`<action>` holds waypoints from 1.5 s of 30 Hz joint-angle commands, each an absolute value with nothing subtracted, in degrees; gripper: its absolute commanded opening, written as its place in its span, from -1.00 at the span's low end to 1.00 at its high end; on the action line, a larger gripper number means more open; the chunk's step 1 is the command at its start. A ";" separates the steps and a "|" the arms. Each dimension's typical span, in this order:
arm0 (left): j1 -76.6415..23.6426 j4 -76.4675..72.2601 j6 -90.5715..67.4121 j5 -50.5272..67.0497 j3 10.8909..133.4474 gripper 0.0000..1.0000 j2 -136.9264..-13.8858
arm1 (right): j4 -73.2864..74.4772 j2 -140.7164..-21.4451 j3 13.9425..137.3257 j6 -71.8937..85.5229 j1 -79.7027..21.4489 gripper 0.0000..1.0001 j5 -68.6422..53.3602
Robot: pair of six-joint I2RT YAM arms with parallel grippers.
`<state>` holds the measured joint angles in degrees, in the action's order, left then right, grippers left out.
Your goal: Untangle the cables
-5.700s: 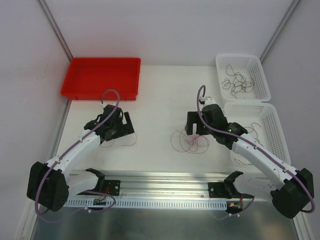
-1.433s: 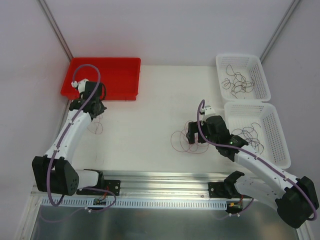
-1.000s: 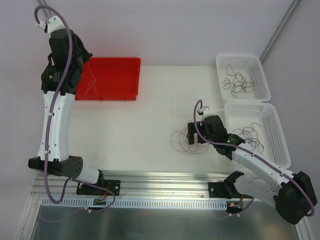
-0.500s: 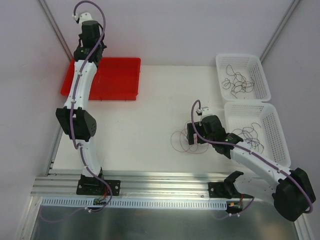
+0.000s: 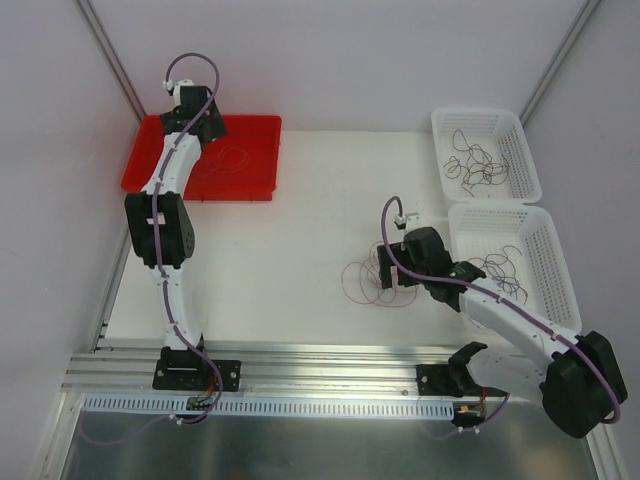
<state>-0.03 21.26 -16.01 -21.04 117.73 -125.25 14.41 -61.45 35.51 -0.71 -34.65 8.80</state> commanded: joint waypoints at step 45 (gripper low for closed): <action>-33.14 20.74 -37.97 4.57 39.81 0.98 -55.02 | 25.74 -69.87 64.50 5.10 -52.38 -0.96 14.77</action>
<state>-32.47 21.71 -36.95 1.98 39.92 -56.69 23.05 -72.99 61.87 7.22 -52.23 12.69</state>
